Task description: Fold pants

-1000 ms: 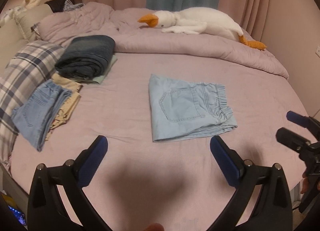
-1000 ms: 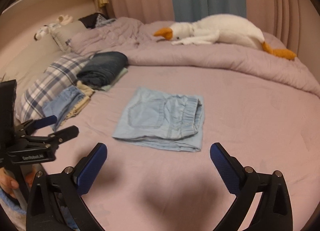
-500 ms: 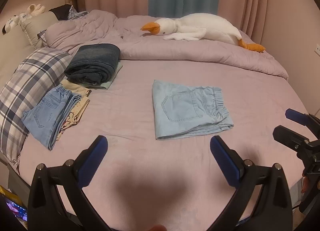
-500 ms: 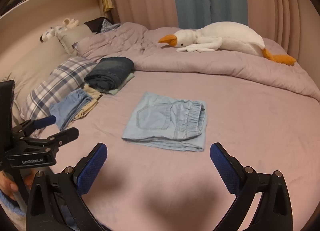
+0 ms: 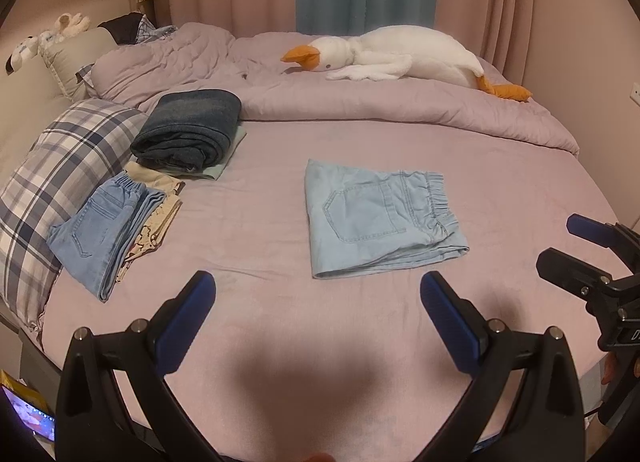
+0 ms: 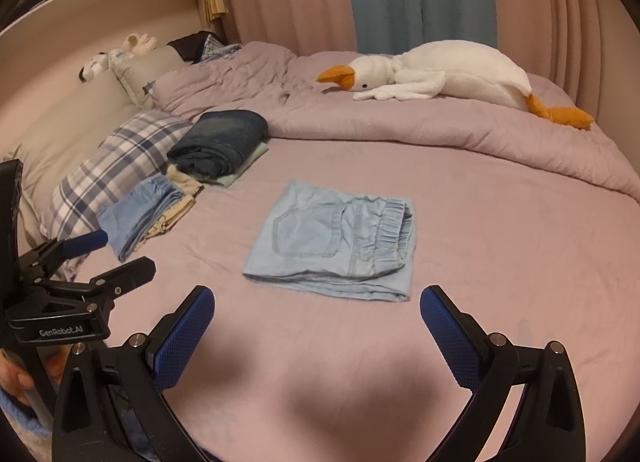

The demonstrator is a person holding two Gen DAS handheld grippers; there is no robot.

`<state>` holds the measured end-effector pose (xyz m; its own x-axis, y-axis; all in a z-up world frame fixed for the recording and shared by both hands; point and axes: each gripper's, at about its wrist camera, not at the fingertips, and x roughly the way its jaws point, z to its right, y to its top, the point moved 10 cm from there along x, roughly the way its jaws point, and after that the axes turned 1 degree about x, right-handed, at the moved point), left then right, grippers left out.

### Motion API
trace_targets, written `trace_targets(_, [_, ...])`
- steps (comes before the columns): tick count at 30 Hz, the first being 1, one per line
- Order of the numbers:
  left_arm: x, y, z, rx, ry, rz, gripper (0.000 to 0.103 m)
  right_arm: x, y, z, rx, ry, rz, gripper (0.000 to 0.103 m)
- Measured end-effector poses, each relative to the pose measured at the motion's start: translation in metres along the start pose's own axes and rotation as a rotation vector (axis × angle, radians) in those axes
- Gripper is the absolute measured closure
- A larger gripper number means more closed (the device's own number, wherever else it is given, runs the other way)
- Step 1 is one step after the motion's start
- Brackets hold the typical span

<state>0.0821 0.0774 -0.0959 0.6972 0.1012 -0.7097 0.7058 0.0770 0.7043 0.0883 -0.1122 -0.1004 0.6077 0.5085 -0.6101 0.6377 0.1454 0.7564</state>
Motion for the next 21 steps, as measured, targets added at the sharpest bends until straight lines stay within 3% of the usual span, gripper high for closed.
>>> trace_targets(21, [0.001,0.0036,-0.0022,0.011,0.007,0.003,0.001,0.0039,0.0064,-0.0033,-0.024,0.005,-0.004,0.001])
